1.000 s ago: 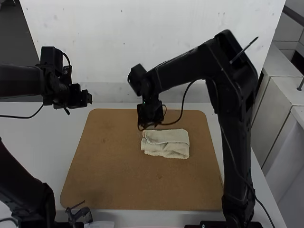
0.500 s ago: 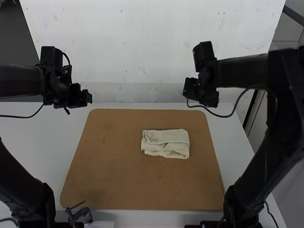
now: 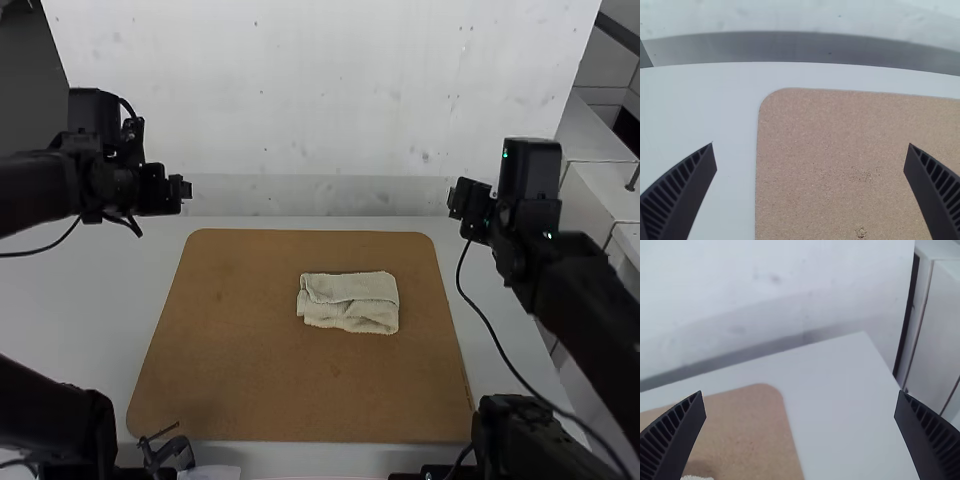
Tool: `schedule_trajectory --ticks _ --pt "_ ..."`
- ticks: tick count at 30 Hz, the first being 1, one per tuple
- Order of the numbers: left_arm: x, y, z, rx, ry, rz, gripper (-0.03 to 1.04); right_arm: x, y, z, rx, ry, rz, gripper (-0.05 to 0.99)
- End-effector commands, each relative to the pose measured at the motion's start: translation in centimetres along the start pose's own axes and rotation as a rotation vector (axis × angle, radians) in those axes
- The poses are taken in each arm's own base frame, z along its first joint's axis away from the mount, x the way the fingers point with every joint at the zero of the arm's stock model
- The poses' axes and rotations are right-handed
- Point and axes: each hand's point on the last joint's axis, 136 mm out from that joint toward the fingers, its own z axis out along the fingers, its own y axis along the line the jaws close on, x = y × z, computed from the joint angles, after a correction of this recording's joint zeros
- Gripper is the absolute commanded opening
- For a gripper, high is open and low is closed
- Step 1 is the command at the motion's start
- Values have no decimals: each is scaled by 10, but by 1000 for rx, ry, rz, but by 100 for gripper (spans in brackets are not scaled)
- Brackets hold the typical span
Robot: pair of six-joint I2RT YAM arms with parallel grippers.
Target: Fold the towel.
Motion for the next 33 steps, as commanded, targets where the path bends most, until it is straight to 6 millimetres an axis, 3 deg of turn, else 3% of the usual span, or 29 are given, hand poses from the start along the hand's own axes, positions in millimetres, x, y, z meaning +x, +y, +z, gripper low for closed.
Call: schedule_trajectory --ticks 1,4,11,17,33 --pt "-13 -5 -31 -4 -109 67 97 -10 -9 -19 2 -101 -48 97" --pt "-24 -7 -56 -15 -189 96 97 -6 -11 -29 -10 -148 -47 97" --pt "-27 -15 -107 -11 -320 116 97 5 -10 -45 -48 -252 -53 97" --pt "-19 -18 -134 -5 -427 113 97 18 -2 -45 -103 -265 -57 97" --pt "14 -14 -139 -12 -519 84 97 7 5 -55 -137 -364 -58 97"
